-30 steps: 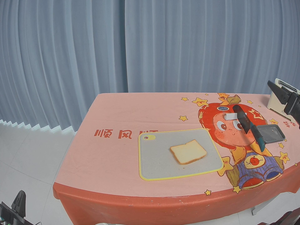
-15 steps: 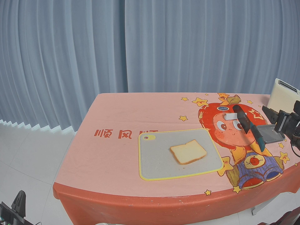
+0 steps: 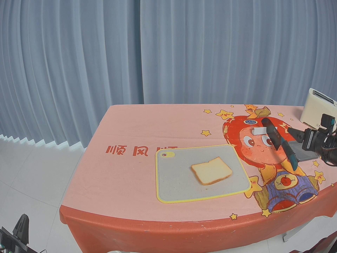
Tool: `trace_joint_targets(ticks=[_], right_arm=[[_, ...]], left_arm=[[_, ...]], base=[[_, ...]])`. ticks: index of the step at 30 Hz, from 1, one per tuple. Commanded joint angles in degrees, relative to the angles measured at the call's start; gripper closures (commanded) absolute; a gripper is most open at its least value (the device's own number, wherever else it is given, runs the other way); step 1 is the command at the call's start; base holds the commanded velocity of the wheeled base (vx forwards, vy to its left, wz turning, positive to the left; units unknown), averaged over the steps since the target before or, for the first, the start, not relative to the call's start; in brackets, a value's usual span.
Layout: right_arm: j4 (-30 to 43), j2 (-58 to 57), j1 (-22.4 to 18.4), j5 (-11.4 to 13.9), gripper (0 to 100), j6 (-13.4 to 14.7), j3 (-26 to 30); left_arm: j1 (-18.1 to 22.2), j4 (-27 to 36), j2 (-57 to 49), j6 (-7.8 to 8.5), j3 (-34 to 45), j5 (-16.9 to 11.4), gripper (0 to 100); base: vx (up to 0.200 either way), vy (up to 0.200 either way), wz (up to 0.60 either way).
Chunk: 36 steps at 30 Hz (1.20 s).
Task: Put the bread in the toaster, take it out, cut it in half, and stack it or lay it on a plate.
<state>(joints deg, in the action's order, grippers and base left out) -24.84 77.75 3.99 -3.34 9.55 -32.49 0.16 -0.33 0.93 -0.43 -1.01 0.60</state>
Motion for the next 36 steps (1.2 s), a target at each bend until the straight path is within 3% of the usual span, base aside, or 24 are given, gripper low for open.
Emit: trace_joint_targets(ticks=[1,9,18,36], right_arm=[[8.50,-2.69,-0.65,1.58,0,0.03,-4.60],[20.19,-4.98,-1.26,1.14,0,-1.72,-7.94],[20.80,-4.36,-1.00,1.32,0,-2.16,-10.23],[20.71,-3.92,-0.56,1.76,0,-2.16,-9.44]], left_arm=[[0.02,-0.02,-0.93,-0.01,1.01,0.02,100],[0.02,-0.02,-0.93,-0.01,1.01,0.02,100],[0.02,-0.02,-0.93,-0.01,1.01,0.02,100],[0.02,-0.02,-0.93,-0.01,1.01,0.02,100]], base=[[0.000,0.000,0.00],[0.000,0.000,0.00],[0.000,0.000,0.00],[0.000,0.000,0.00]])
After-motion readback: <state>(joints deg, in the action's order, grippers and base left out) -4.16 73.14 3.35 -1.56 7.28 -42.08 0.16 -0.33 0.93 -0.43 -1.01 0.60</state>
